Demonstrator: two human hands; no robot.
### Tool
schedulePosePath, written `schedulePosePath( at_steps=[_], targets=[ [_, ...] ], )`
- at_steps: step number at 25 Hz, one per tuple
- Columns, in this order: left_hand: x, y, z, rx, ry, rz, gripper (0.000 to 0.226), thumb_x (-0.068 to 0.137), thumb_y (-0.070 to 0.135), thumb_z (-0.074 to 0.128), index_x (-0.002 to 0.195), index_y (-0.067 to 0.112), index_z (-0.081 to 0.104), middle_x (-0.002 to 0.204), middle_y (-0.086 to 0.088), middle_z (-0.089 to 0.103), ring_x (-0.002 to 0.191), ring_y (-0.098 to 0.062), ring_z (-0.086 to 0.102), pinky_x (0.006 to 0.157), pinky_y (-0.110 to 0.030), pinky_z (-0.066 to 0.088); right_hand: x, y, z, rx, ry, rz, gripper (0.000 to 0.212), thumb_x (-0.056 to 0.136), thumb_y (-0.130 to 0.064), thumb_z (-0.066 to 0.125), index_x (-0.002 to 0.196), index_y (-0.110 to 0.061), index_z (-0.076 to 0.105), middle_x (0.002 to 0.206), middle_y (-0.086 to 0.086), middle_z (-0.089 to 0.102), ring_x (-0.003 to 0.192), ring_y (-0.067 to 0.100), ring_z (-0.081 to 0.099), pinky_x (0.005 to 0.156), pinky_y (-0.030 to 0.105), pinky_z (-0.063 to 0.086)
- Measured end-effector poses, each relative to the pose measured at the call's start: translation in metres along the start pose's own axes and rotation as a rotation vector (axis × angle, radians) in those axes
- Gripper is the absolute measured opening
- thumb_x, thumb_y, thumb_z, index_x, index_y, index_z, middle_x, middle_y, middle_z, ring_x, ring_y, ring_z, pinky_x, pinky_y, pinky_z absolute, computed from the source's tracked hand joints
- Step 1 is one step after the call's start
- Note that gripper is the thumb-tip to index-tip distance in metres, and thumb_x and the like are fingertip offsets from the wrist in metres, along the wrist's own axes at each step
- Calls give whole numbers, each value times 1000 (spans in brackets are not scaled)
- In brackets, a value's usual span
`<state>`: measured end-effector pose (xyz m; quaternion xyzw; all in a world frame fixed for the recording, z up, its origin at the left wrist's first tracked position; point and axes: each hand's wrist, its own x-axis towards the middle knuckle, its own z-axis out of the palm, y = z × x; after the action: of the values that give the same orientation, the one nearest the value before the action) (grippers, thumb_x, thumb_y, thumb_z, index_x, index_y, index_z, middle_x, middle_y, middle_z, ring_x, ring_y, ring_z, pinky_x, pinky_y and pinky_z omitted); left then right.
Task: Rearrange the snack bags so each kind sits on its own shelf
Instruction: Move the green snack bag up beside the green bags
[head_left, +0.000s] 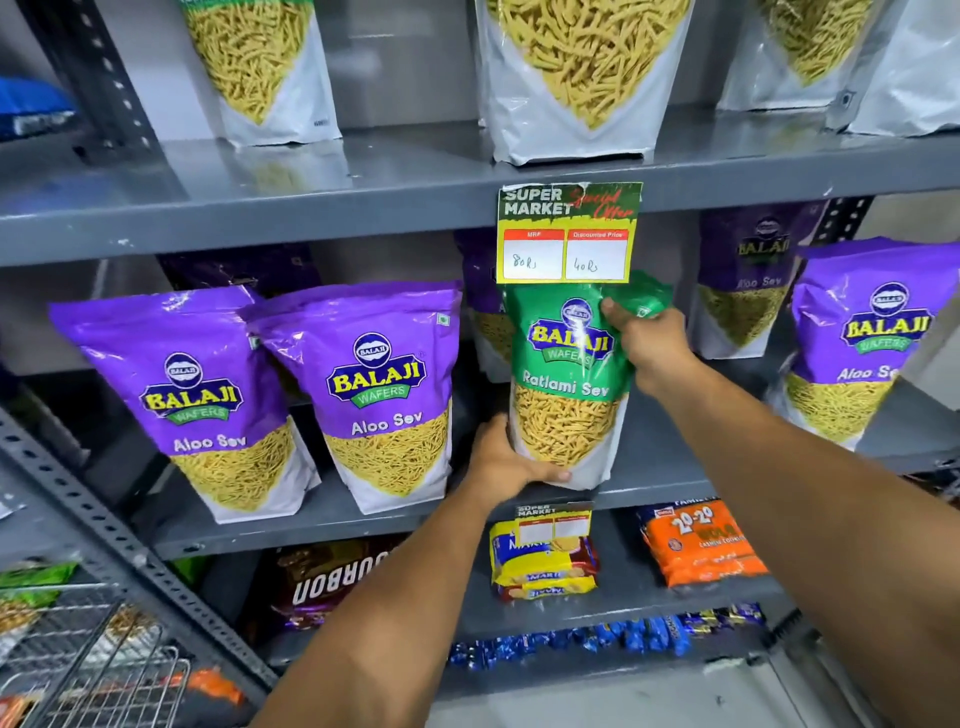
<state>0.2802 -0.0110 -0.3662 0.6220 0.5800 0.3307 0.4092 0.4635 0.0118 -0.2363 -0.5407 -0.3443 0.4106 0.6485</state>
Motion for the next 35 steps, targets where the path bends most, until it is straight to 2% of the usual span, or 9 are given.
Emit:
schedulePosePath(
  at_steps=[5, 8, 13, 18, 22, 25, 29, 32, 35],
  targets=[
    [-44, 19, 21, -111, -81, -42, 89, 23, 46, 94, 96, 27, 48, 101, 8, 63, 93, -8, 63, 71, -26, 53, -15, -13, -44, -73, 104, 30, 16, 78, -20, 75, 72, -15, 61, 72, -1, 68, 48, 7, 66, 43, 21, 51],
    [-87, 32, 39, -138, -66, -52, 89, 23, 45, 95, 96, 24, 49, 102, 5, 66, 94, -14, 65, 78, -36, 57, -41, -26, -74, -92, 101, 55, 18, 77, -20, 75, 74, -15, 59, 74, 1, 68, 46, 6, 67, 38, 20, 50],
    [-157, 51, 60, -173, -14, -37, 90, 21, 49, 94, 96, 25, 51, 100, 5, 68, 93, -14, 66, 81, -42, 58, -84, -48, -114, -148, 79, 33, 22, 74, -23, 78, 75, -15, 58, 84, 6, 72, 65, 17, 70, 65, 35, 58],
    [-215, 74, 61, -171, 65, 22, 89, 21, 53, 93, 95, 26, 51, 100, 4, 68, 92, -15, 66, 80, -45, 58, -131, -83, -131, -134, -2, 31, 33, 73, -23, 78, 96, -9, 59, 94, 11, 73, 74, 24, 73, 70, 44, 61],
    [-243, 99, 30, -150, 152, 114, 85, 20, 59, 91, 90, 34, 50, 97, 11, 68, 88, -7, 66, 75, -36, 58, -164, -126, -113, -76, -112, -126, 10, 76, -16, 75, 80, -16, 65, 96, 9, 75, 67, 15, 73, 59, 31, 60],
    [-254, 127, -9, -146, 269, 197, 88, 16, 65, 88, 90, 35, 50, 95, 15, 68, 86, -2, 66, 71, -27, 55, -183, -176, -84, -59, -199, -215, 13, 75, -16, 76, 77, -17, 63, 83, 0, 74, 66, 12, 72, 60, 30, 59],
    [-248, 167, -72, -167, 422, 296, 87, 18, 60, 91, 91, 32, 53, 96, 10, 71, 86, -6, 69, 77, -31, 57, -196, -244, -31, -31, -286, -324, 20, 74, -20, 78, 72, -18, 57, 77, 0, 73, 63, 13, 72, 57, 32, 60],
    [-233, 191, -119, -140, 522, 377, 85, 17, 62, 89, 88, 34, 51, 92, 14, 69, 78, 9, 65, 65, -13, 50, -194, -282, 12, -6, -338, -365, 29, 74, -23, 78, 81, -9, 54, 81, 9, 74, 66, 21, 73, 61, 40, 62],
    [-208, 205, -165, -118, 579, 421, 83, 19, 58, 90, 89, 33, 52, 93, 14, 68, 80, 6, 66, 68, -15, 51, -189, -307, 59, 9, -363, -395, 58, 71, -30, 79, 111, -1, 47, 98, 16, 70, 77, 29, 72, 72, 48, 61]
  ],
)
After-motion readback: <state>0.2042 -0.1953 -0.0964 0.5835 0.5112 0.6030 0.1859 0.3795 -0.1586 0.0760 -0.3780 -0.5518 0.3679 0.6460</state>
